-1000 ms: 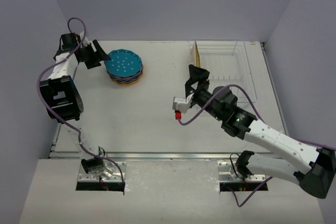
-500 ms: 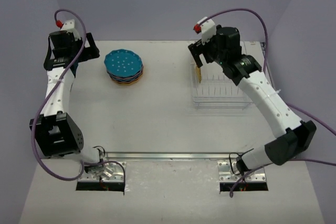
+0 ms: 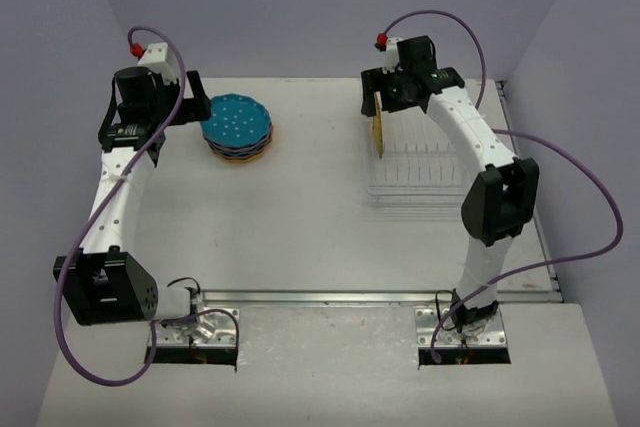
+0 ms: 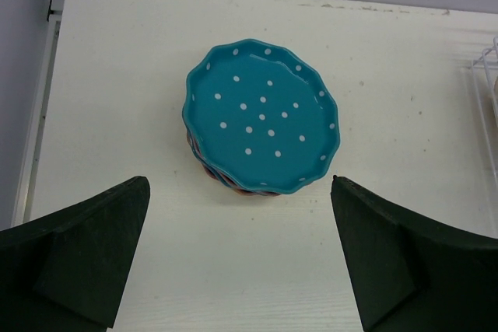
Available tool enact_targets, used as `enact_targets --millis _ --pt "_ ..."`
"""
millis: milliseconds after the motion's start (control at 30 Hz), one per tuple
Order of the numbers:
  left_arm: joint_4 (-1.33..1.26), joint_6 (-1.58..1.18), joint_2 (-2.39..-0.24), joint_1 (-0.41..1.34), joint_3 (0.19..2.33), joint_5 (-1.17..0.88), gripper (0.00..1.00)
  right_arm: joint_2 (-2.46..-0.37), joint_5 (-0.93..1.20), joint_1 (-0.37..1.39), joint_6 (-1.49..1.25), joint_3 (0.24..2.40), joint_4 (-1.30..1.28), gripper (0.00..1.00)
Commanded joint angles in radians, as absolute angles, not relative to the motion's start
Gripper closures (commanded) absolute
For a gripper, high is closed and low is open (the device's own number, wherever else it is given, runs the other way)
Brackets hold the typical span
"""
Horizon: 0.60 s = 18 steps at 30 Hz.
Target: Unload the plates from the dish rack
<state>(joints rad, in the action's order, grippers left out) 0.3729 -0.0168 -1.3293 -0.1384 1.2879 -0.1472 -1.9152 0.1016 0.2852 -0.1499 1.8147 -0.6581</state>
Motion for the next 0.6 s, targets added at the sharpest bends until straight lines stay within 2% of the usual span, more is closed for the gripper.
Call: enact_targets --millis 0,133,467,533,567 --pt "0.369 -0.065 -1.3 -0.13 1.292 -0.182 0.0 -1.995 0.138 0.271 -0.183 1.944 -0.631 0.25" --pt "0.409 -0.087 -1.301 -0.123 1.308 -0.22 0.0 -2.085 0.143 0.262 -0.184 2.006 -0.63 0.35" --pt "0.465 -0.086 -1.302 -0.118 1.355 -0.232 0.0 -2.202 0.161 0.23 -0.2 2.046 -0.624 0.44" --pt "0.464 -0.089 -1.301 -0.118 1.355 -0.233 0.0 -2.206 0.173 0.223 -0.206 2.04 -0.624 0.5" --pt "0.464 -0.092 -1.302 -0.118 1.354 -0.233 0.0 -2.207 0.186 0.219 -0.209 2.037 -0.624 0.55"
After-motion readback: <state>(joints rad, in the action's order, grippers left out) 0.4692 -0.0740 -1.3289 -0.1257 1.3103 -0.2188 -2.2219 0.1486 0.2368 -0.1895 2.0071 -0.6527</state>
